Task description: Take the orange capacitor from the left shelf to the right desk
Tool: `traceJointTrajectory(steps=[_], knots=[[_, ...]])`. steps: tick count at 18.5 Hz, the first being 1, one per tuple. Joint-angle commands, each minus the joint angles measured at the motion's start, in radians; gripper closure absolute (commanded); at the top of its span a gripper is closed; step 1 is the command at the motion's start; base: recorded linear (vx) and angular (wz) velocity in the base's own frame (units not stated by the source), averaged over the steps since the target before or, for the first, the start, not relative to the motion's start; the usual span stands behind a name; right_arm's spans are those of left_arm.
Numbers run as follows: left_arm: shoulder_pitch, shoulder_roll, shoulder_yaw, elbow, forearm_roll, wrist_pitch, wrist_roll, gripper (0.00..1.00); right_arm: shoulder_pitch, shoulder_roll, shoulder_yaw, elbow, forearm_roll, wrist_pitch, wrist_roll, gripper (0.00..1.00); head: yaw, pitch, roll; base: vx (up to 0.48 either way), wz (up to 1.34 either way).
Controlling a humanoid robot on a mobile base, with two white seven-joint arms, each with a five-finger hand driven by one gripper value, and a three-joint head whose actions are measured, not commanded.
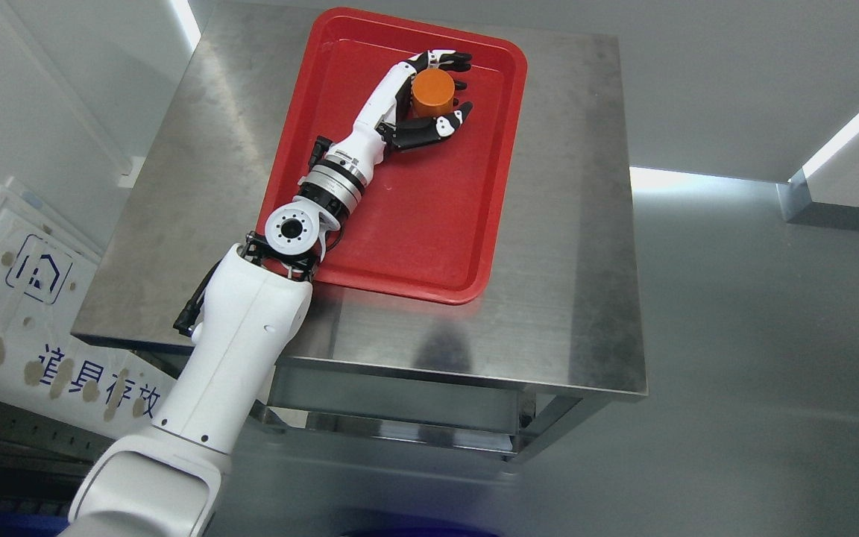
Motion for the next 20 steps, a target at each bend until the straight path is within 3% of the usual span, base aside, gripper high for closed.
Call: traceJointTrajectory(steps=[1, 5, 9, 15, 17, 18, 20], knots=[[-0.079, 0.018, 0.07, 0.009, 0.0, 0.0, 0.0, 0.36, 0.014, -0.017, -0.011, -0.034, 0.0, -0.001, 0.001, 0.0, 0.0, 0.0, 0.0, -0.009, -0.01], [-0.127, 0.018, 0.07, -0.009, 0.005, -0.005, 0.0, 0.31, 0.014, -0.017, -0.011, -0.034, 0.0, -0.001, 0.001, 0.0, 0.0, 0.0, 0.0, -0.004, 0.02], [-0.159, 0.018, 0.097, -0.115, 0.052, 0.009, 0.003, 0.29, 0.014, -0.017, -0.011, -0.034, 0.0, 0.0, 0.001, 0.0, 0.0, 0.0, 0.0, 0.002, 0.0], [-0.063, 0.019, 0.323, -0.325, 0.052, 0.124, -0.008, 0.19, 0.014, -0.017, -0.011, -0.034, 0.0, -0.001, 0.001, 0.0, 0.0, 0.0, 0.0, 0.0, 0.0], [0.011, 0.088, 0.412, -0.365, 0.052, 0.126, -0.058, 0.12, 0.014, -0.017, -0.011, -0.034, 0.0, -0.001, 0.001, 0.0, 0.0, 0.0, 0.0, 0.0, 0.0], [0.045, 0.114, 0.447, -0.377, 0.052, 0.127, -0.077, 0.03, 0.014, -0.017, -0.011, -0.034, 0.0, 0.0, 0.001, 0.0, 0.0, 0.0, 0.0, 0.0, 0.0], [0.107, 0.138, 0.51, -0.408, 0.052, 0.127, -0.082, 0.0, 0.014, -0.017, -0.011, -0.034, 0.0, -0.001, 0.001, 0.0, 0.0, 0.0, 0.0, 0.0, 0.0]])
